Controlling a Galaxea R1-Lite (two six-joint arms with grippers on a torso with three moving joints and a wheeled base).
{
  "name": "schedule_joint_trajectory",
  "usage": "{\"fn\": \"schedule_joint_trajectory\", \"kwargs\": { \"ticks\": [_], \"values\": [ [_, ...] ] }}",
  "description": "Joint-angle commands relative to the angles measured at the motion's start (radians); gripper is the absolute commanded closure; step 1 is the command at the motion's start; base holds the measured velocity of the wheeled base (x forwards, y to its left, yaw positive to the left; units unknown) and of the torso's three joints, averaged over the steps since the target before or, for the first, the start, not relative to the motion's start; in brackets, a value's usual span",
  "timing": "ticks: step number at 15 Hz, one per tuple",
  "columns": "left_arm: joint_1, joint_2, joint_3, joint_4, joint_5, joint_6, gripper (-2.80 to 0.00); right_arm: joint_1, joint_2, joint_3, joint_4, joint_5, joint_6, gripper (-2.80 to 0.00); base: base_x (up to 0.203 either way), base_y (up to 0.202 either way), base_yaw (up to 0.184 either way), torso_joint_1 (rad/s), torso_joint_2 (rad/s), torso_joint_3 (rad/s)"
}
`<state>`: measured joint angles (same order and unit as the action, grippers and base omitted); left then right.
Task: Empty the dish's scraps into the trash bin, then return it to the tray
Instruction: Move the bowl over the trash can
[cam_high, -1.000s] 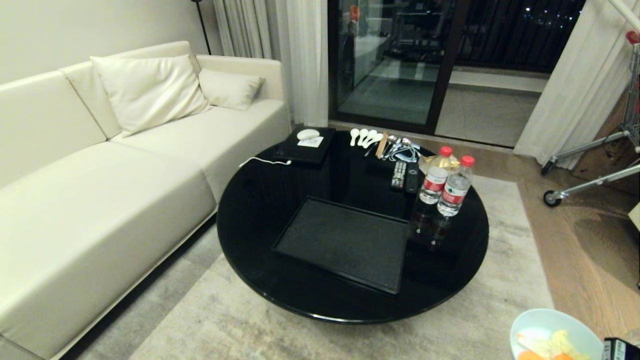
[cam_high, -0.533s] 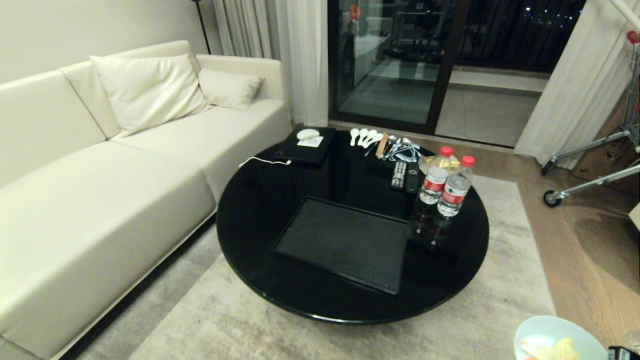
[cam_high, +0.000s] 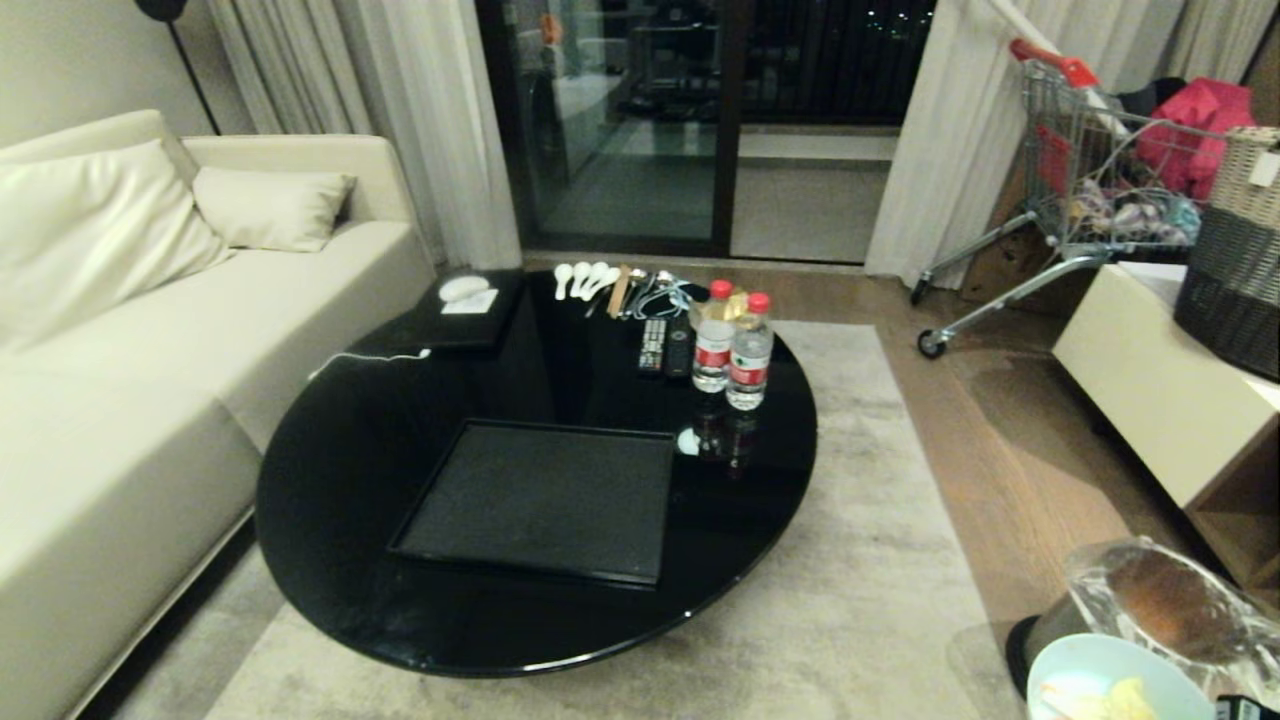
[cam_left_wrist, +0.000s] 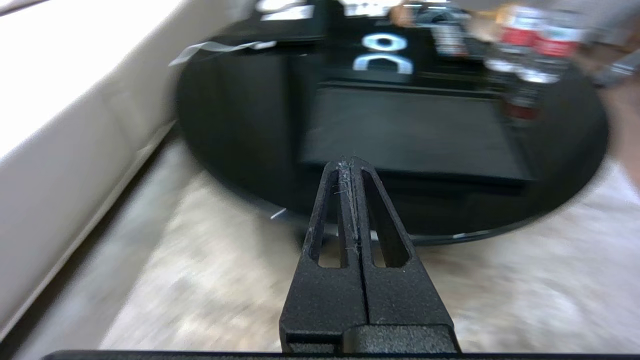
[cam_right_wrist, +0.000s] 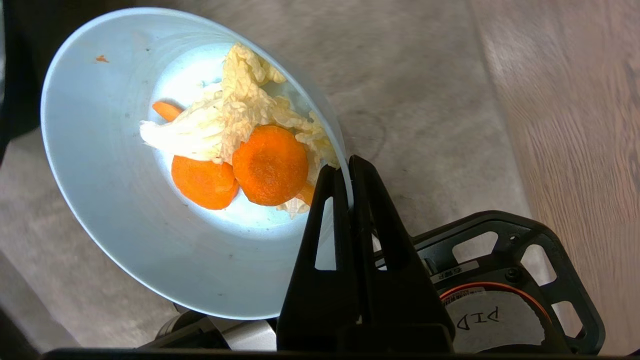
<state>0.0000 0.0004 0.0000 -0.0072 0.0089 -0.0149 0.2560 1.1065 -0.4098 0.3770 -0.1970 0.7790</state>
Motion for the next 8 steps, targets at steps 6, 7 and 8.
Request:
{"fn": "schedule_joint_trajectory", "kwargs": {
  "ticks": [6,7,8],
  "values": [
    [0.0,0.0,0.0,0.0,0.0,0.0,0.0,0.0,0.006,0.011,-0.001,0.0,0.005,0.0,0.001,0.01,-0.164,0.002,0.0,0.003],
    [0.0,0.0,0.0,0.0,0.0,0.0,0.0,0.0,0.006,0.014,-0.001,-0.001,0.007,0.0,0.0,0.011,-0.163,-0.001,0.0,0.001],
    [0.0,0.0,0.0,0.0,0.0,0.0,0.0,0.0,0.004,0.015,0.001,-0.001,0.014,0.0,-0.003,0.011,-0.168,0.002,0.0,0.002]
  ]
}}
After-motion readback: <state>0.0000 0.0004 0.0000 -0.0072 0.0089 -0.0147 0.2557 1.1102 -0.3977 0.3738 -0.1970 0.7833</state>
